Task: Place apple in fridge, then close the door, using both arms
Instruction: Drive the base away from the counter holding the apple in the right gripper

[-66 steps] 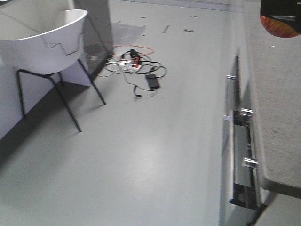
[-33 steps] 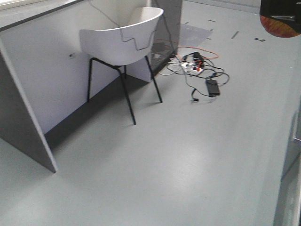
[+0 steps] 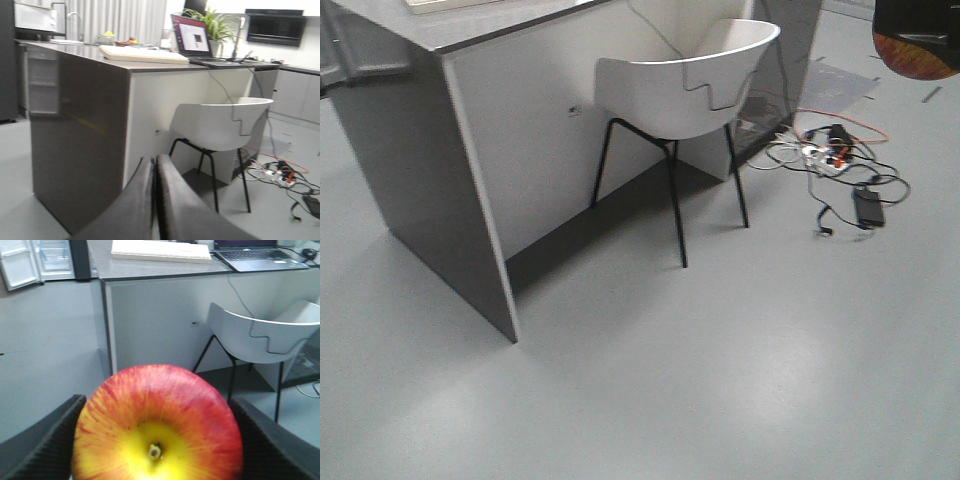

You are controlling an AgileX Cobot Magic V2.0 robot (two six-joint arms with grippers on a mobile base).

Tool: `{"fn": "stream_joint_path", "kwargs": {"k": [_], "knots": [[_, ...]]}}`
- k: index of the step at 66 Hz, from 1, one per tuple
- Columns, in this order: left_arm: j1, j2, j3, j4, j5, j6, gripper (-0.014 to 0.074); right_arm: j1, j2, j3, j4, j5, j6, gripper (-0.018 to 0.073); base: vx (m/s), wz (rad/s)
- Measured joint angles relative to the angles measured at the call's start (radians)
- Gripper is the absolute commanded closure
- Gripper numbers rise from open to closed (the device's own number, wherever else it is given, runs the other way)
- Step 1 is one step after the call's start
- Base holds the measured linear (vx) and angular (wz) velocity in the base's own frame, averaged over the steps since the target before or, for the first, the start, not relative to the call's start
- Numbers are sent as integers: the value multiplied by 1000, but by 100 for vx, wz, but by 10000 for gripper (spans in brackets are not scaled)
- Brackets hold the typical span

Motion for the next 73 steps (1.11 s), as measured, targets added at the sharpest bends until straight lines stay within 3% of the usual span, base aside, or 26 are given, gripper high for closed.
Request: {"fn": "stream_joint_path", "kwargs": {"k": [73], "knots": [[0,0,0,0,0,0,603,0,0,0,1,0,0,450,2,40]]}}
